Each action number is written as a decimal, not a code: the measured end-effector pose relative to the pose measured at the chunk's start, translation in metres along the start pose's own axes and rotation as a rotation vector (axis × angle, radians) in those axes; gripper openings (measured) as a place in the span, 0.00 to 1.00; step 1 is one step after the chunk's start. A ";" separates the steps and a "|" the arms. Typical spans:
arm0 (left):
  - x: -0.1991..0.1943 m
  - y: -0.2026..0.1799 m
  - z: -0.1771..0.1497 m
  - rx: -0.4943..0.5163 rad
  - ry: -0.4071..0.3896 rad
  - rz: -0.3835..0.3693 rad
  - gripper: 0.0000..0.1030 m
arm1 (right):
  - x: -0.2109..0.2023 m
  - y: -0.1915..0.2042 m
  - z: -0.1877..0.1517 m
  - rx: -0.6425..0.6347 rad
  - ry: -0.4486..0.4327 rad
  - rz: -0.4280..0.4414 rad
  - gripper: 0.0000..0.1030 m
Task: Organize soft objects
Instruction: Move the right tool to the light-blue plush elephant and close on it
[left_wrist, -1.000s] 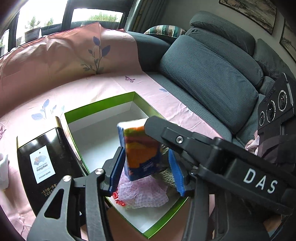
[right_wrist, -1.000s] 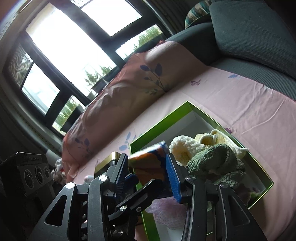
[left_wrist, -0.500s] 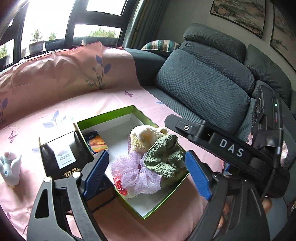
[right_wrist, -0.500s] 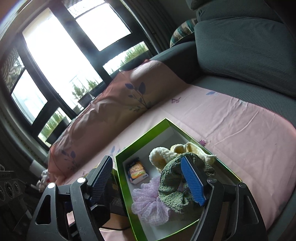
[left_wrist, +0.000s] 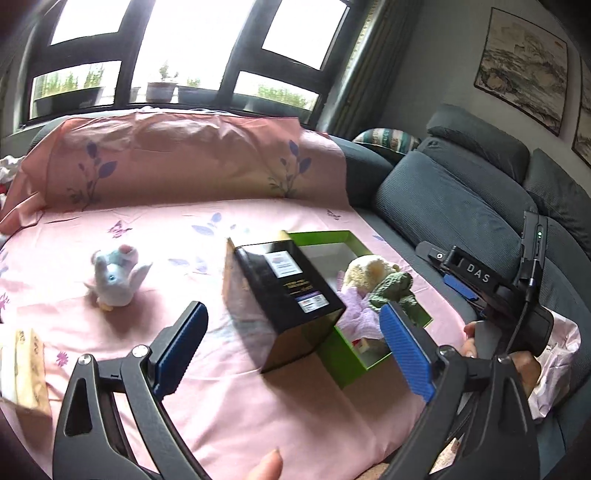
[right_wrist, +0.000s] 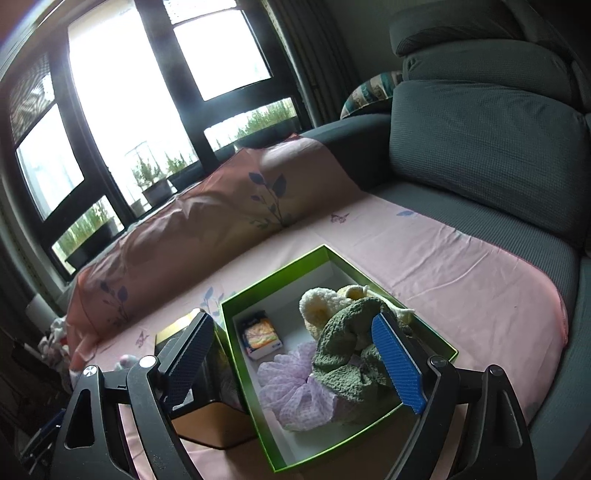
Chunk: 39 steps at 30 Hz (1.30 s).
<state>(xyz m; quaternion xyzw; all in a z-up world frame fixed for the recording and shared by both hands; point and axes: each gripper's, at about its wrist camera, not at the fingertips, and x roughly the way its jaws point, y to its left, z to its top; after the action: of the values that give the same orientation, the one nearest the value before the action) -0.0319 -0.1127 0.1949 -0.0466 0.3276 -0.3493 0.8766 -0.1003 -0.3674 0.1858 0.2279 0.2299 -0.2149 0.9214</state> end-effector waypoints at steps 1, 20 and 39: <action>-0.006 0.010 -0.004 -0.022 -0.004 0.020 0.91 | -0.001 0.005 -0.003 -0.016 0.001 -0.001 0.86; -0.044 0.176 -0.092 -0.477 -0.112 0.333 0.90 | -0.014 0.118 -0.046 -0.251 0.032 0.354 1.00; -0.066 0.228 -0.101 -0.698 -0.110 0.400 0.91 | 0.197 0.294 -0.157 -0.300 0.472 0.232 1.00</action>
<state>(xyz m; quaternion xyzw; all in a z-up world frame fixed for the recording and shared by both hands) 0.0042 0.1163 0.0813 -0.2952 0.3819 -0.0369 0.8750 0.1540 -0.1075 0.0532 0.1574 0.4393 -0.0128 0.8843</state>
